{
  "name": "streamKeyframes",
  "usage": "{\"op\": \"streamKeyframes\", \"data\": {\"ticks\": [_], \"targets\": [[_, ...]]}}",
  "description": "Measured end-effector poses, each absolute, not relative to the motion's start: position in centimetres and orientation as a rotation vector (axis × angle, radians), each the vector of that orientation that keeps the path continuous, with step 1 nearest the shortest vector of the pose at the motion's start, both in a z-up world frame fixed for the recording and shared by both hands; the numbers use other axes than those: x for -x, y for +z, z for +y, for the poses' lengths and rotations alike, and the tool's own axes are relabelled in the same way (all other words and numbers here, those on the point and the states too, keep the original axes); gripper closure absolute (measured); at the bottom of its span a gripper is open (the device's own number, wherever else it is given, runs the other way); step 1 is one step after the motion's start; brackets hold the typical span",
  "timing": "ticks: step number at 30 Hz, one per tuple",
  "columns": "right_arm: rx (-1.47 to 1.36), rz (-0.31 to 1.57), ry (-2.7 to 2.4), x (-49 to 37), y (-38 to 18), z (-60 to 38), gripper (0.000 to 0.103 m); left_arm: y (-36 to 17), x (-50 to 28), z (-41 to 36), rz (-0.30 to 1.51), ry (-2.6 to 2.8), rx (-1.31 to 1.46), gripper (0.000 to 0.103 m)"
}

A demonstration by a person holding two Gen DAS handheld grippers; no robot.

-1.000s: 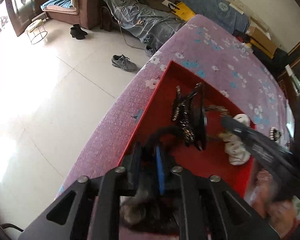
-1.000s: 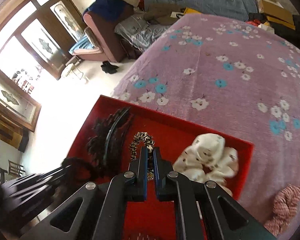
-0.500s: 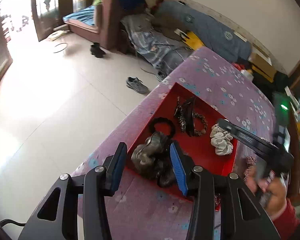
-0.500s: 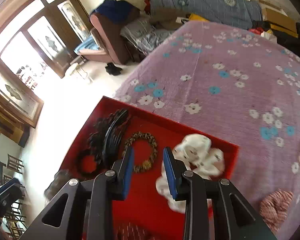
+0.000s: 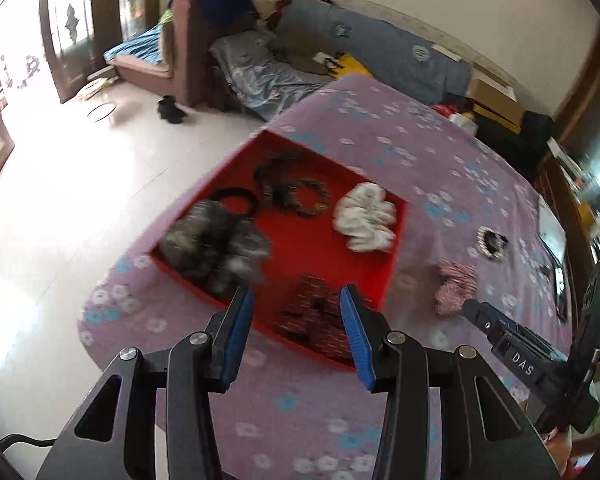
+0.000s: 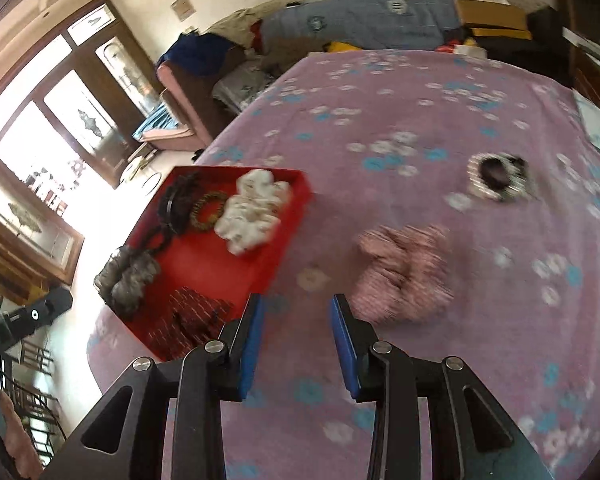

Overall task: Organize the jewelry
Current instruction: 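Move both open tools to the pink gingham scrunchie and pearl necklace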

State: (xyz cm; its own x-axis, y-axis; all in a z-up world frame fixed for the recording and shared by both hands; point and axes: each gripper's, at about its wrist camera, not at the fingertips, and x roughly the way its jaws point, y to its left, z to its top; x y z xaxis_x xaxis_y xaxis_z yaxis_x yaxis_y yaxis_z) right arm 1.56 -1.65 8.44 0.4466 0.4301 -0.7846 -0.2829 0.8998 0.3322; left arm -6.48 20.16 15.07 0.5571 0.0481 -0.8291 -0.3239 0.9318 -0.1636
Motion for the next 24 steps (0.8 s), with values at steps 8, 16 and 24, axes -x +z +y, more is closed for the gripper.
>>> {"op": "streamKeyframes", "data": {"ticks": [8, 16, 24], "targets": [[-0.21, 0.998, 0.368, 1.1, 8.6, -8.3, 0.066, 15.5, 7.1, 13.1, 0.959, 0.14, 0.25, 0.059], [-0.261, 0.967, 0.303, 2.2, 8.8, -13.3, 0.066, 16.2, 6.7, 9.3, 0.963, 0.11, 0.189, 0.054], [-0.28, 0.957, 0.272, 2.4, 8.5, -15.9, 0.066, 16.0, 6.4, 7.3, 0.975, 0.1, 0.153, 0.054]]}}
